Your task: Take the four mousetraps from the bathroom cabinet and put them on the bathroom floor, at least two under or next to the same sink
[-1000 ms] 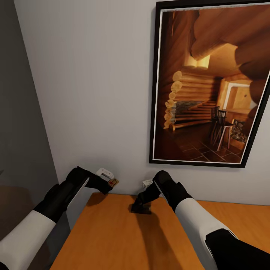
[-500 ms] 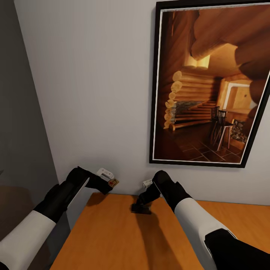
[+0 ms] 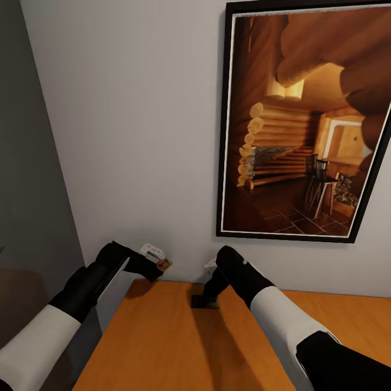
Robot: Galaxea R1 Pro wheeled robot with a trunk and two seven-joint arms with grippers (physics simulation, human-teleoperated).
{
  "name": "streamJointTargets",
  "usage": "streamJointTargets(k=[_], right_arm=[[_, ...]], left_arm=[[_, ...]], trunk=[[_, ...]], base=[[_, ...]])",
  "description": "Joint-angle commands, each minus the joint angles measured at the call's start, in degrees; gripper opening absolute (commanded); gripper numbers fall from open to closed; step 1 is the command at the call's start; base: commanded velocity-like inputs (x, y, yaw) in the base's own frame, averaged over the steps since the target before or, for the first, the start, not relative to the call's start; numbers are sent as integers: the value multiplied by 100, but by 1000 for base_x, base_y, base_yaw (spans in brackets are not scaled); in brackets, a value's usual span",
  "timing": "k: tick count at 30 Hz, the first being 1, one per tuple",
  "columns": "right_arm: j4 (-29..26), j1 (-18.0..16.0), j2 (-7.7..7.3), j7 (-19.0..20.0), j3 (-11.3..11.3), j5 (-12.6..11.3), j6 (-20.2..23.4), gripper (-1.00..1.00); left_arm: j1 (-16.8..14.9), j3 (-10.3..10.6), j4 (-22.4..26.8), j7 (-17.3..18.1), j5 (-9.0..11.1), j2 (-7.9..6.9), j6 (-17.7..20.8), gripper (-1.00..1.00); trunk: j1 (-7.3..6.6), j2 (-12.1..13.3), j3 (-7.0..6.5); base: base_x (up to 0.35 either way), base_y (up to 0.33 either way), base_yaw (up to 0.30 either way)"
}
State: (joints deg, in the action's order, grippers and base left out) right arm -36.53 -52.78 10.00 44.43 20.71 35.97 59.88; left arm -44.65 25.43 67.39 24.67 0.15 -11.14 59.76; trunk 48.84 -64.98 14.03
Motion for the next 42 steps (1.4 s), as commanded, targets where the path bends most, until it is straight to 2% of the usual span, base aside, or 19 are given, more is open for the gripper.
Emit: streamJointTargets(k=[1, 8, 23, 27, 31, 38, 42], right_arm=[[-80, -5, 0, 71, 20, 61, 12, 100], [-429, -3, 0, 121, 66, 58, 12, 100], [-465, -5, 0, 128, 77, 68, 12, 100], [-449, -5, 0, 138, 137, 60, 12, 100], [-441, -5, 0, 260, 256, 50, 12, 100], [-437, -5, 0, 579, 330, 58, 12, 100], [-435, -5, 0, 657, 341, 59, -178, 100]], left_arm=[[-5, 12, 5, 2, -10, -5, 18, -100], [-5, 8, 3, 3, -6, -10, 18, -100], [-6, 14, -29, 3, 3, -1, 14, -100], [-5, 15, -26, 3, 3, 3, 16, -100], [-4, 15, -24, 3, 3, 5, 18, -100], [-6, 15, -31, 3, 7, 5, 18, -100], [-7, 15, -36, 3, 10, 3, 16, -100]], trunk=[[1, -5, 9], [1, -5, 9], [1, -5, 9], [1, -5, 9], [1, -5, 9], [1, -5, 9], [1, -5, 9]], base=[[0, 0, 0], [0, 0, 0], [0, 0, 0], [0, 0, 0], [0, 0, 0], [0, 0, 0], [0, 0, 0]])
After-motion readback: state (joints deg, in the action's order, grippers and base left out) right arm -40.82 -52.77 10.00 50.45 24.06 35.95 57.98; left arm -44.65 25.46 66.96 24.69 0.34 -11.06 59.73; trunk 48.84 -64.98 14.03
